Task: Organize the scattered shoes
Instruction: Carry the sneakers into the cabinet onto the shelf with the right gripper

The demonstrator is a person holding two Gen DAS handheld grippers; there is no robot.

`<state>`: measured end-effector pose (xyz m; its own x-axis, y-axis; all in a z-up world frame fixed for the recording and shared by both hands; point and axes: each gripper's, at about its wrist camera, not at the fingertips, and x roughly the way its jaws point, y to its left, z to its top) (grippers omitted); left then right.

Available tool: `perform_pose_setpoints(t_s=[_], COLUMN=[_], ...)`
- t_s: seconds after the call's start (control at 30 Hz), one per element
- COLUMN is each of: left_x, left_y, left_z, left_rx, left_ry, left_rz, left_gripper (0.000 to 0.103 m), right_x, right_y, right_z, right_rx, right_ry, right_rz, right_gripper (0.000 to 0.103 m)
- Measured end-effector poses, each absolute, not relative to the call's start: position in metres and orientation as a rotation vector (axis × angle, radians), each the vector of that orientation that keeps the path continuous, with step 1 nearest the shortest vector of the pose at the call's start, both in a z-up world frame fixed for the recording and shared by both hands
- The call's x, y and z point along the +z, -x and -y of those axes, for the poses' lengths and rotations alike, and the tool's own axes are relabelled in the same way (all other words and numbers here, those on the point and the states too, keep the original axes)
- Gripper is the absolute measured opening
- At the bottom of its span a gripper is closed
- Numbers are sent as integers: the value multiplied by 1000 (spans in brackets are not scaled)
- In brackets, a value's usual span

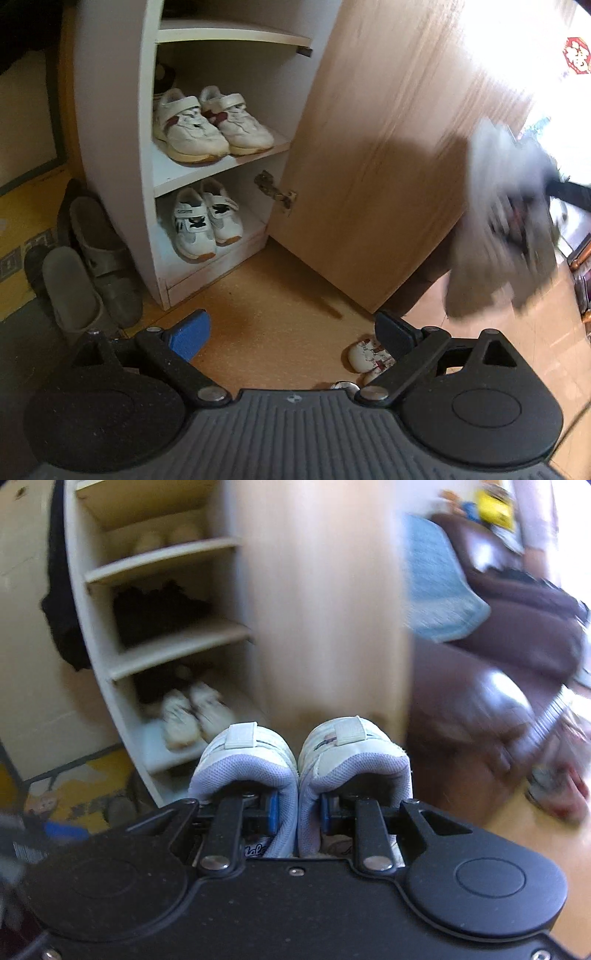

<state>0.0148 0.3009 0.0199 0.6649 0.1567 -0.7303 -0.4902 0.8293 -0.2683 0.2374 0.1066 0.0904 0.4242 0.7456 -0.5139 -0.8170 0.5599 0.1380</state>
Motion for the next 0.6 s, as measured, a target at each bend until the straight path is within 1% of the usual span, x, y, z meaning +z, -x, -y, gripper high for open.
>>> perform_pose_setpoints(t_s=[0.3,0.6], left_x=[22,20], left_y=[-12,-23], left_z=[-316,-321], left_rx=[377,370], left_ry=[531,557], left_rz=[-748,-744], left_gripper=[97,97], right_x=[148,180], right_y=[-257,-270], right_z=[-247,-351], right_rx=[1126,1193], right_ry=[233,310], right_rz=[-453,-351], right_gripper=[21,21])
